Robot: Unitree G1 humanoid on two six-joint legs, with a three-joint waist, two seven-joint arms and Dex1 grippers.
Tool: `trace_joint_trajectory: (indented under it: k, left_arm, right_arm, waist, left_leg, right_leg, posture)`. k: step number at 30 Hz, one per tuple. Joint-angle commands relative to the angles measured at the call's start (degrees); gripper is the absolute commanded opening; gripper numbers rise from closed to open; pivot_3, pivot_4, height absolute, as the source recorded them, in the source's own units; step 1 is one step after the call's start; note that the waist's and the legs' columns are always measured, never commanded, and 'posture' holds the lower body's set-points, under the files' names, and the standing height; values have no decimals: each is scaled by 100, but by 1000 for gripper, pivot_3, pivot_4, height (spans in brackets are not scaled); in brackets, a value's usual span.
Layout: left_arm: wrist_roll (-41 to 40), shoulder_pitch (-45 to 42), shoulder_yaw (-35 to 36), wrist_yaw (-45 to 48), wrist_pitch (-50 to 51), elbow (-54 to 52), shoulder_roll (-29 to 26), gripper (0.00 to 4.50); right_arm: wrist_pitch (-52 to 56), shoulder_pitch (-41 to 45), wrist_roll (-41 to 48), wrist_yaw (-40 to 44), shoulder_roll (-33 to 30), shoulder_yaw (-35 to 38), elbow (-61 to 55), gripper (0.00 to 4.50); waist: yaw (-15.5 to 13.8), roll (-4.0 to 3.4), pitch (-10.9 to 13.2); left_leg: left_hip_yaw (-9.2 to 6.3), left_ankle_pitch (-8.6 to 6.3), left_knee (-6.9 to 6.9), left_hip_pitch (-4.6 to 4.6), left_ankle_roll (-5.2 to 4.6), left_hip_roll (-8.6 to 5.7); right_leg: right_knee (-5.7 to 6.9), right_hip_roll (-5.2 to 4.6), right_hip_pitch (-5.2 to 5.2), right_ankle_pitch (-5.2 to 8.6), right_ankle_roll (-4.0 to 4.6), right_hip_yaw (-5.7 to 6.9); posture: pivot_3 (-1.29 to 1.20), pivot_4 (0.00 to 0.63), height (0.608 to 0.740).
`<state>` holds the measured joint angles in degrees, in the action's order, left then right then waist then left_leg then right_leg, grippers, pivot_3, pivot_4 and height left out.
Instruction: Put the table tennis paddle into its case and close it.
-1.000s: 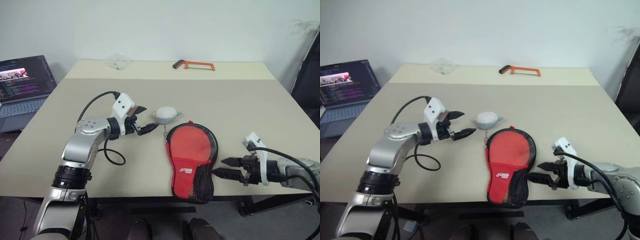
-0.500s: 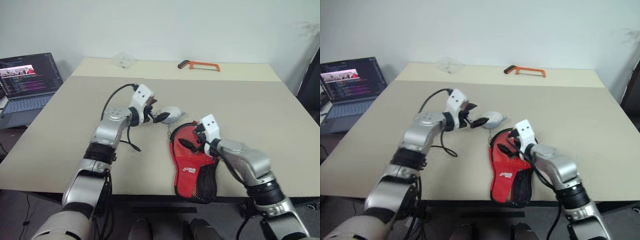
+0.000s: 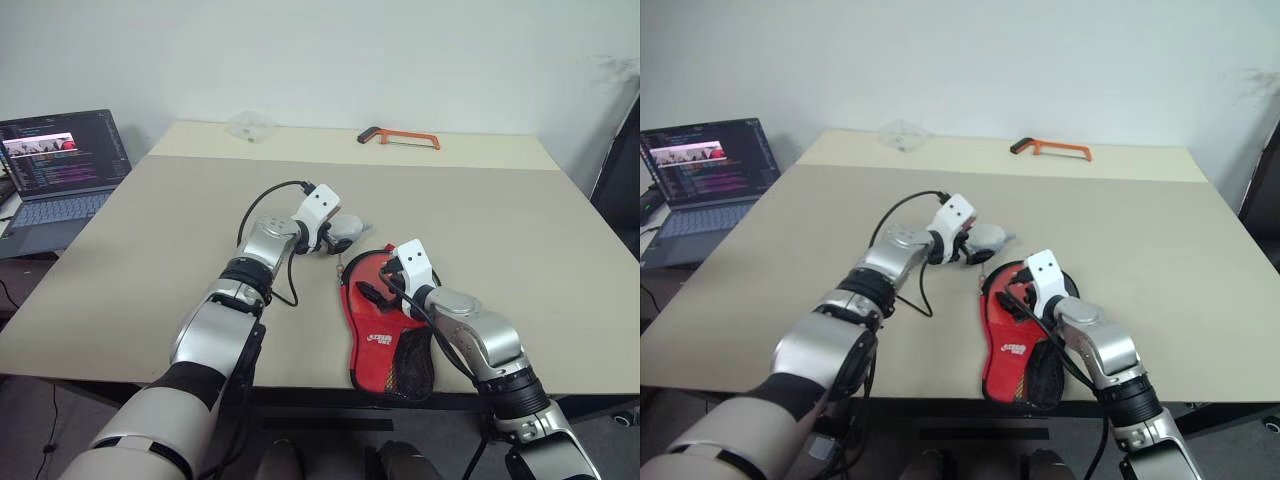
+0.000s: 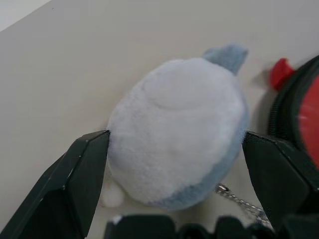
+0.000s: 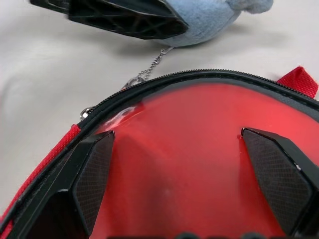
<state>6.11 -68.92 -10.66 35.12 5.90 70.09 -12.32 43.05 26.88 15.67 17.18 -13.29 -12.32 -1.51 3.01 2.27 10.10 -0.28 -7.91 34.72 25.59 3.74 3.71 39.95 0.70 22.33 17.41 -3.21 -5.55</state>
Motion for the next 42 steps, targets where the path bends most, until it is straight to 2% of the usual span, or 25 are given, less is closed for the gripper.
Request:
trace_joint_trajectory:
  k: [1,8,11,18,20,22,26,33,42]
  left_arm:
    - [132,-319,82,-372,-82,231,190,4500]
    - [400,-384,82,-926,26,597,555,4500]
    - [472,-433,129,-1284,24,667,641,3939]
    - [790,-682,114,-2064,-49,775,739,1548]
    - [999,-790,35,-2482,-144,813,758,964]
    - [1299,-873,-131,-2952,-311,839,759,639]
    - [1579,-969,-215,-3432,-479,882,847,547]
    - [2428,-1143,-836,-4060,-760,951,1136,546]
    - [3013,-1284,-1234,-4622,-954,986,1413,546]
  right_arm:
    - [447,-234,-59,69,91,-134,227,4469]
    - [554,-259,-187,43,230,-155,135,4469]
    - [549,-266,-267,28,251,-186,137,4500]
    - [728,-296,-386,89,326,-313,-7,4500]
    - [802,-324,-397,129,327,-392,-113,4500]
    - [886,-369,-420,150,305,-475,-250,4500]
    - [1113,-513,-404,111,333,-521,-559,4500]
    - [1625,-939,-386,-5,382,-732,-1359,4500]
    - [1902,-1092,-377,-137,452,-671,-1682,4500]
  waist:
    - [4,2,-2]
    - [9,4,-6]
    - [10,4,-7]
    - [10,5,-7]
    - [17,5,-7]
    - [20,5,-7]
    - [20,5,-7]
    - [23,5,-7]
    - [14,6,-7]
  left_leg:
    - [-1,0,0,0,0,0]
    - [-1,0,-1,-1,1,0]
    - [-1,0,-1,-2,1,-1]
    - [-1,-1,-1,-3,1,-1]
    - [-1,-1,-2,-3,2,-1]
    - [-1,-1,-4,-3,2,-1]
    - [0,-2,-6,-3,3,-1]
    - [2,-3,-15,-2,4,-2]
    - [4,-3,-24,0,5,-3]
  right_leg:
    - [0,0,0,0,0,0]
    - [0,0,-1,0,0,0]
    - [0,0,-1,0,0,0]
    - [0,0,-2,-1,-2,0]
    - [-2,0,-1,-1,-1,0]
    - [-3,0,-1,-1,-1,0]
    - [-5,0,0,0,-2,-1]
    - [-12,0,3,0,-1,-2]
    - [-28,-4,3,0,-1,-2]
  posture:
    - [0,150,740]
    - [0,150,740]
    - [0,150,740]
    - [0,150,740]
    - [0,150,740]
    - [0,150,740]
    - [0,150,740]
    - [0,150,740]
    - [0,150,740]
